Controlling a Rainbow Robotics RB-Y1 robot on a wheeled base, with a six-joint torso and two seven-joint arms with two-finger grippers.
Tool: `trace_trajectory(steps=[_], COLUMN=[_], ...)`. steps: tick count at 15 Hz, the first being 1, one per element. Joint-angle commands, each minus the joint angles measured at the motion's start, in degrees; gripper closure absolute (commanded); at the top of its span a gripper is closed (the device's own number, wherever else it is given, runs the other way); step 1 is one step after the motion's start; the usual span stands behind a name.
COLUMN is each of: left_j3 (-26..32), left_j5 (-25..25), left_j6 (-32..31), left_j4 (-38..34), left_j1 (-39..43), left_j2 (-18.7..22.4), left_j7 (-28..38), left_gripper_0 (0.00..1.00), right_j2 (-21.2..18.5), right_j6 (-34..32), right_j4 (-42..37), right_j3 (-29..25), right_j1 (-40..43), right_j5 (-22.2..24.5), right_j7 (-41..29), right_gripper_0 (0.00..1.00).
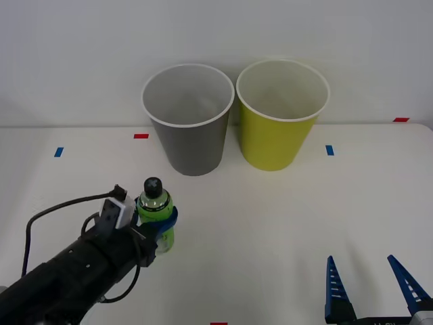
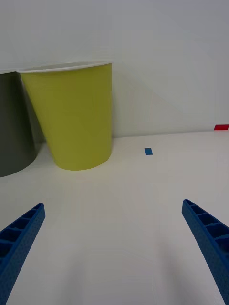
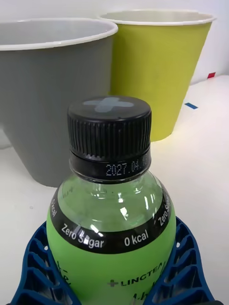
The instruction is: Put cans in the gray bin and PET bottles in the light green bin.
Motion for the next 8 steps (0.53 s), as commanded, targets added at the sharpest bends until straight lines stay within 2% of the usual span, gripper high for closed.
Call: trace_trajectory(steps=[1, 4, 5, 8], left_j3=[5.3, 7.1, 8.9, 14.2], left_j5=[-0.4, 0.7, 2.8, 9.7], left_j6=[17.9, 29.5, 33.7, 39.5], left_j4=[-11.6, -19.1, -19.2, -19.2], left_j1=[-1.3, -4.8, -7.0, -12.0], left_j2=[-3.3, -3.5, -4.1, -6.3], left_j7=[0.8, 0.7, 0.6, -0.7], left_gripper_0=[0.98, 0.99, 0.98, 0.99], right_j2=[0.0, 0.0, 0.0, 0.0], right_j6=[0.0, 0.0, 0.0, 0.0], right_j4=[0.0, 0.0, 0.0, 0.0], right_j3=[0.0, 0.0, 0.0, 0.0], right_j1=[0.0, 0.0, 0.0, 0.0], right_j5=[0.0, 0.0, 0.0, 0.0], right_j7=[0.0, 0.0, 0.0, 0.0], right_gripper_0=[0.00, 0.00, 0.00, 0.00])
